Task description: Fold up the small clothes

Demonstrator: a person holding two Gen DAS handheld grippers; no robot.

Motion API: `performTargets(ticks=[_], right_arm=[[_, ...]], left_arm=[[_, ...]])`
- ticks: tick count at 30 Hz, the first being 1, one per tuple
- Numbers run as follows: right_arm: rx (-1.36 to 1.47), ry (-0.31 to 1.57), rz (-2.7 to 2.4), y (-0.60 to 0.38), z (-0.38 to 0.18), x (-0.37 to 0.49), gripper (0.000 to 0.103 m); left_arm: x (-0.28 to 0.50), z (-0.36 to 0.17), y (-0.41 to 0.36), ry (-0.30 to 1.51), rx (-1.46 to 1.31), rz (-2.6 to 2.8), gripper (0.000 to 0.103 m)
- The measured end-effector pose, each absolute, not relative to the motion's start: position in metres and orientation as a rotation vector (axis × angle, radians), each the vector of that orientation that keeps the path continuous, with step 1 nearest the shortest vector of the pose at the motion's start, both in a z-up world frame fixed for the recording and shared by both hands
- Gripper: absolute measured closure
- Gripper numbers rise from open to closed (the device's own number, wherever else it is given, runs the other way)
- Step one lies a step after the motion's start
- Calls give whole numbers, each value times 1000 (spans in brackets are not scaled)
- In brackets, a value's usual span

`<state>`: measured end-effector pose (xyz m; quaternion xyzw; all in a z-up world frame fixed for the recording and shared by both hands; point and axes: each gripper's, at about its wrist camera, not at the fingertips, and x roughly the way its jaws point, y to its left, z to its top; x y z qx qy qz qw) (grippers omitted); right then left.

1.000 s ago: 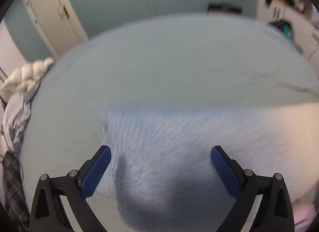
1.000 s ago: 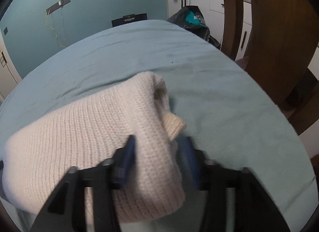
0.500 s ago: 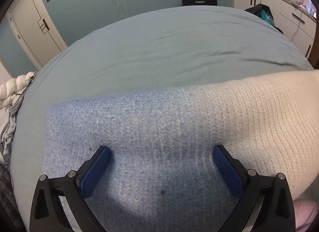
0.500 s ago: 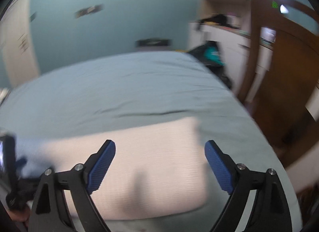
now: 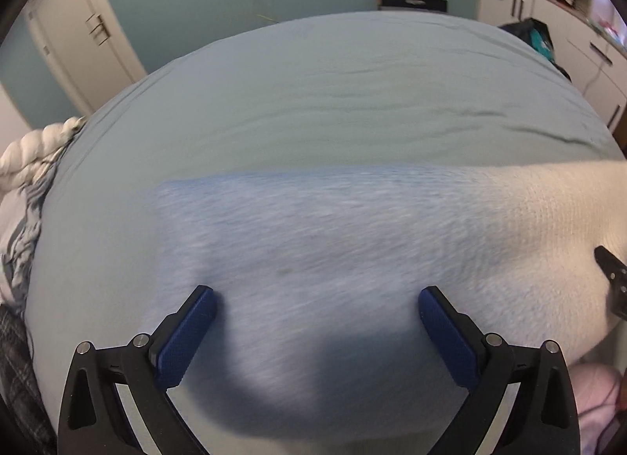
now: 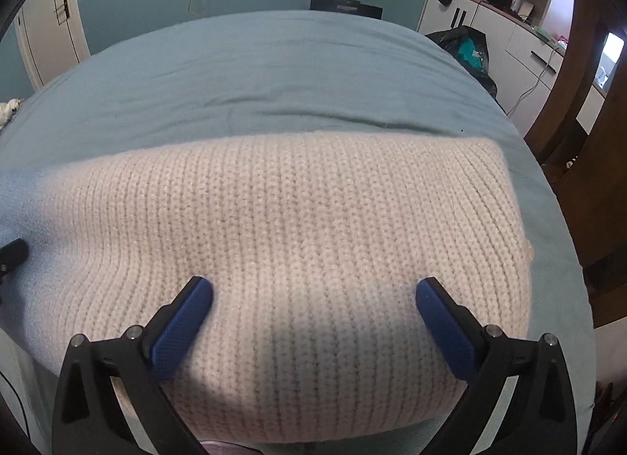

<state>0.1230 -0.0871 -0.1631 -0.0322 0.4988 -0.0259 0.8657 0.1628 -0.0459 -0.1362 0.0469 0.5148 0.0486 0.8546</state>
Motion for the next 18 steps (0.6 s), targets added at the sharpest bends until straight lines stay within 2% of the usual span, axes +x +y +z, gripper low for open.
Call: performTargets(ticks=[3, 6, 9, 12, 18], right_arm=[[-5, 965, -76, -96, -141, 101, 1], [86, 908, -146, -114, -126, 81, 1], [269, 980, -228, -142, -131, 69, 1], [452, 1112, -239, -163, -159, 69, 1], [932, 1140, -106, -197, -192, 52, 1]], left_arm=[[149, -121, -16, 1025, 114, 173, 0], [145, -133, 12, 1046, 107, 239, 0], [148, -157, 34, 1069, 26, 205, 0], [151, -170, 51, 1072, -52, 210, 0], [150, -148, 68, 1091, -138, 212, 0]])
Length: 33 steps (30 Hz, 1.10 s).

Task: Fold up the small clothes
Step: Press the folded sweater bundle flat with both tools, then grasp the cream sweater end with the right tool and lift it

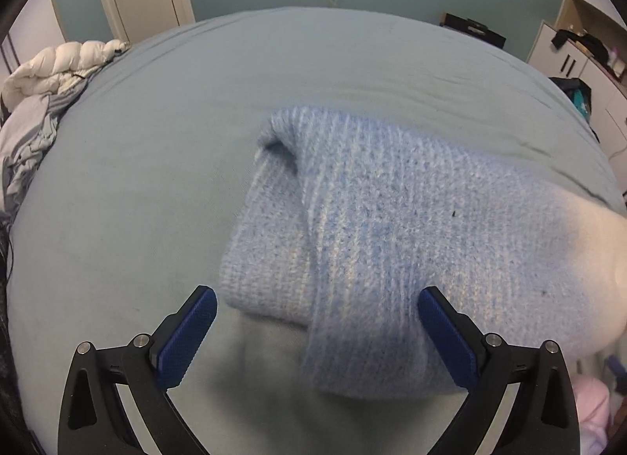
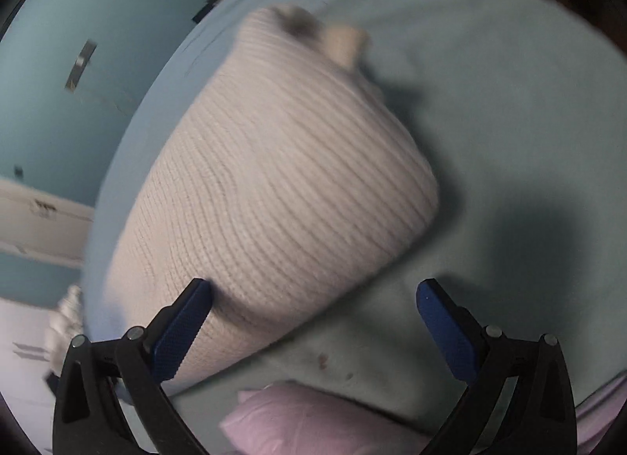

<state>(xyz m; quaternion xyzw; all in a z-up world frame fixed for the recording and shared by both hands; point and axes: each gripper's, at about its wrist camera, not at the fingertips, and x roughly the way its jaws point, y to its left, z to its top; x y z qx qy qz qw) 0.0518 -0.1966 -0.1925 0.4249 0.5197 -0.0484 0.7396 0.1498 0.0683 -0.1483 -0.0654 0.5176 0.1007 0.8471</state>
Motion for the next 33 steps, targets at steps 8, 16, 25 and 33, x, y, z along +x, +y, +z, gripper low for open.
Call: performTargets(ticks=[8, 16, 25, 33], right_arm=[[1247, 1024, 48, -212, -226, 77, 1], [1052, 950, -81, -190, -204, 108, 33], [709, 681, -125, -174, -134, 101, 56], [602, 593, -181, -183, -122, 94, 56]], left_arm=[[142, -132, 89, 1072, -262, 194, 0], [127, -122, 63, 1057, -240, 182, 0], [129, -93, -24, 983, 4, 109, 0], [156, -101, -138, 956, 230, -51, 0]])
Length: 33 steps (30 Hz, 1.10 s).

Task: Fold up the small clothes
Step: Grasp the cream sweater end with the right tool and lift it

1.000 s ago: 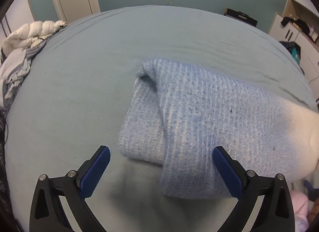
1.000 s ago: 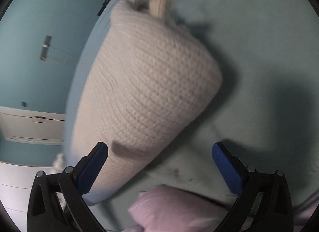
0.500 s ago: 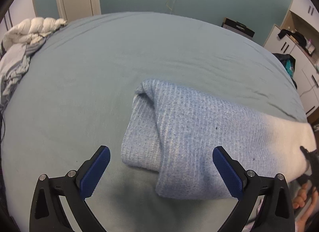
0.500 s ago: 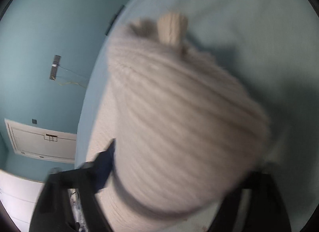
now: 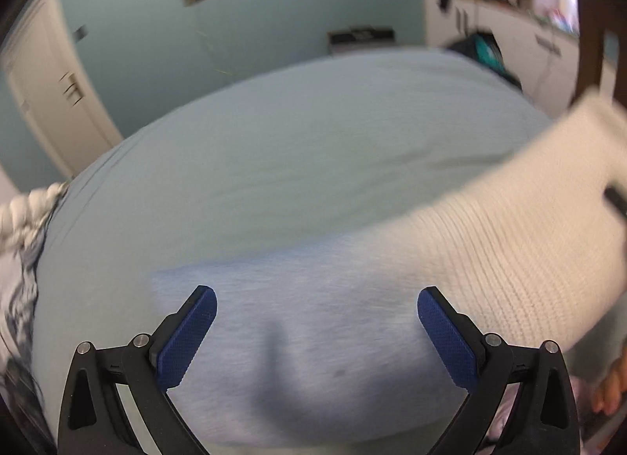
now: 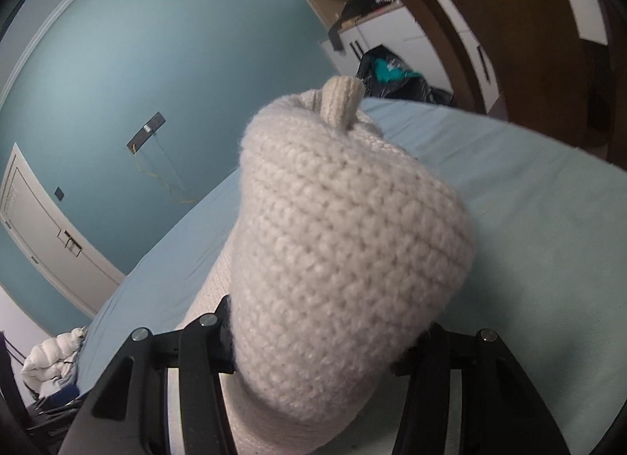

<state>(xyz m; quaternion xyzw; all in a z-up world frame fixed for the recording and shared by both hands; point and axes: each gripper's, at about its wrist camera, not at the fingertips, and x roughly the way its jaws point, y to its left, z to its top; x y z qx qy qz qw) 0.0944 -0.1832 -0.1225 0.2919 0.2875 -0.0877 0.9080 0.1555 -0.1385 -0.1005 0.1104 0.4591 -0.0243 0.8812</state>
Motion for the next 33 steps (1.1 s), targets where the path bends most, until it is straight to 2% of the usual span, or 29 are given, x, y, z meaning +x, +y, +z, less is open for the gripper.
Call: performTargets(ticks=[5, 8, 12, 17, 19, 21, 26, 33], right_arm=[[532, 575, -186, -176, -121, 95, 56], [409, 558, -194, -158, -120, 90, 56], [306, 510, -195, -145, -114, 93, 57], [253, 465, -210, -138, -109, 91, 57], [226, 440, -210, -133, -107, 89, 57], [209, 416, -203, -130, -104, 86, 57], [104, 392, -167, -115, -103, 89, 56], [118, 397, -165, -129, -104, 95, 57]], left_arm=[[164, -153, -189, 998, 393, -21, 0], [171, -164, -181, 1051, 308, -20, 0], [176, -145, -168, 1065, 279, -53, 1], [187, -94, -149, 902, 117, 0, 0], [199, -94, -148, 909, 82, -10, 0], [217, -110, -158, 989, 127, -29, 0], [222, -131, -184, 948, 254, -16, 0], [181, -104, -155, 960, 230, -54, 0]])
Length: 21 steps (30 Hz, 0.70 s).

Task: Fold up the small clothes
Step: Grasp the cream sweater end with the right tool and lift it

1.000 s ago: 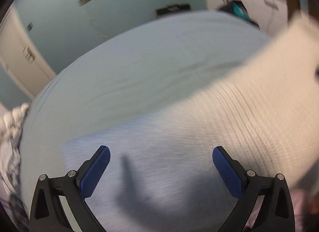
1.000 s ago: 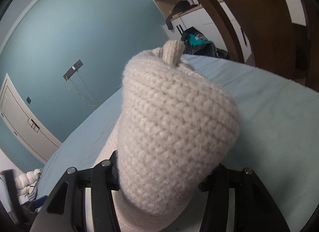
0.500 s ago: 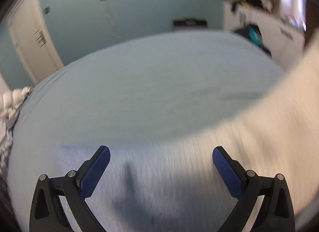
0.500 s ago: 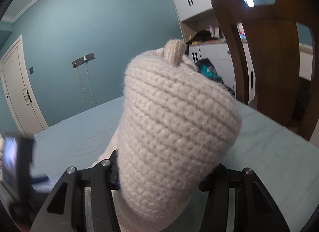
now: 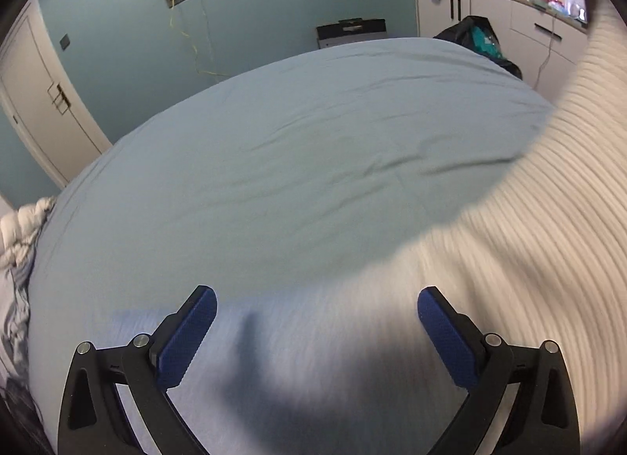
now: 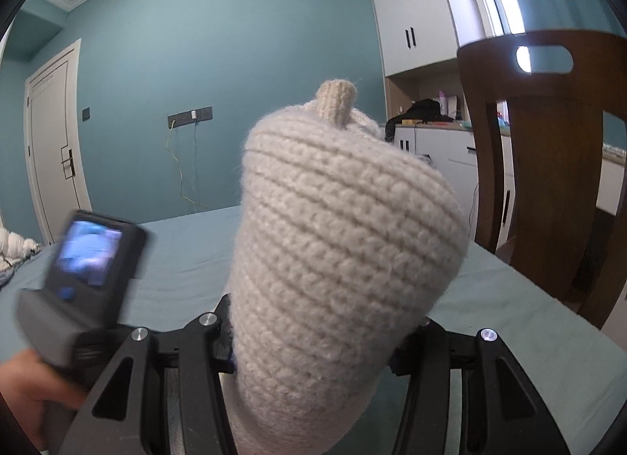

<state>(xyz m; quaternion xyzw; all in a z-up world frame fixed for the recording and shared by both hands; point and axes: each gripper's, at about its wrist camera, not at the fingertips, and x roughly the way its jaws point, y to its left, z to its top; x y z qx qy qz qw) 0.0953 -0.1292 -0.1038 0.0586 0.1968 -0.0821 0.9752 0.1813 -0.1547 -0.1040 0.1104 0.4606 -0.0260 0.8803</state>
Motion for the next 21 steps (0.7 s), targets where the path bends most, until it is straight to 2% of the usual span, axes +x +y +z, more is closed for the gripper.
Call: performTargets(ticks=[4, 8, 12, 14, 17, 21], right_arm=[[117, 407, -171, -130, -104, 96, 57], [89, 415, -183, -124, -103, 96, 57], [49, 446, -188, -117, -105, 98, 56], [1, 450, -203, -111, -105, 99, 57], [-40, 427, -190, -106, -94, 96, 57], [-218, 388, -175, -71, -75, 95, 57]], left_arm=[[150, -119, -160, 1046, 229, -113, 0], [129, -127, -181, 958, 287, -63, 0], [128, -146, -200, 992, 356, -28, 0], [131, -135, -196, 1025, 362, -69, 1], [132, -102, -165, 1100, 205, -156, 0], [113, -42, -88, 1046, 138, -50, 0]])
